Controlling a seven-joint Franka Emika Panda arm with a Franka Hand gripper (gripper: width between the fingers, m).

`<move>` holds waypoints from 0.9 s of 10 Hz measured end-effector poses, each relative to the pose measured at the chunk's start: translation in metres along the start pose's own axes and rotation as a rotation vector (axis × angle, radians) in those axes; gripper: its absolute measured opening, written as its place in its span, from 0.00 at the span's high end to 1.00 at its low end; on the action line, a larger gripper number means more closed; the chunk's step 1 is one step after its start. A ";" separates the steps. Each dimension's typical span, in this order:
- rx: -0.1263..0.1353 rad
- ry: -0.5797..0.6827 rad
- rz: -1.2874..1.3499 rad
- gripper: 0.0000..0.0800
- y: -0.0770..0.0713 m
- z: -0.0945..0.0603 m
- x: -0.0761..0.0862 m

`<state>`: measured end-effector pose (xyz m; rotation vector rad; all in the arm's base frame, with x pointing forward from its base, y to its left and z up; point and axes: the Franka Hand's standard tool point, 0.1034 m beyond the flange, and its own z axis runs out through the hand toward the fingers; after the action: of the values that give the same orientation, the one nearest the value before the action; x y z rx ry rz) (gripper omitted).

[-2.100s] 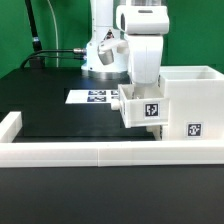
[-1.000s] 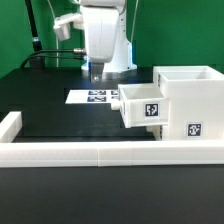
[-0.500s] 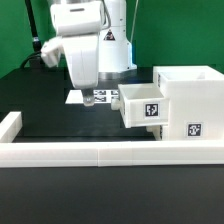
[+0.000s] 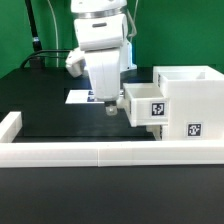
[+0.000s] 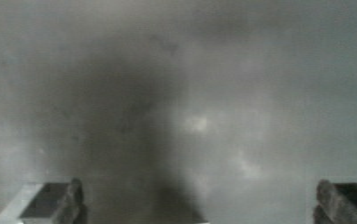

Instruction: Assemble drawer

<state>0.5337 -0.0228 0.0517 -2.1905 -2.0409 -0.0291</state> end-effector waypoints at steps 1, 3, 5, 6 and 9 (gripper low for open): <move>0.003 0.004 0.013 0.19 -0.001 0.001 0.008; 0.006 0.011 0.022 0.19 -0.002 0.002 0.022; 0.009 0.017 0.046 0.19 -0.003 0.004 0.036; 0.011 0.019 0.055 0.19 -0.004 0.007 0.045; 0.015 0.019 0.062 0.19 -0.005 0.008 0.050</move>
Offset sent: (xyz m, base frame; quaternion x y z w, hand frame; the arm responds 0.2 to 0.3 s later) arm -0.0020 0.0265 0.0019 0.0021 0.0086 0.0203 0.9998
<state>0.5319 0.0283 0.0498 -2.2343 -1.9552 -0.0276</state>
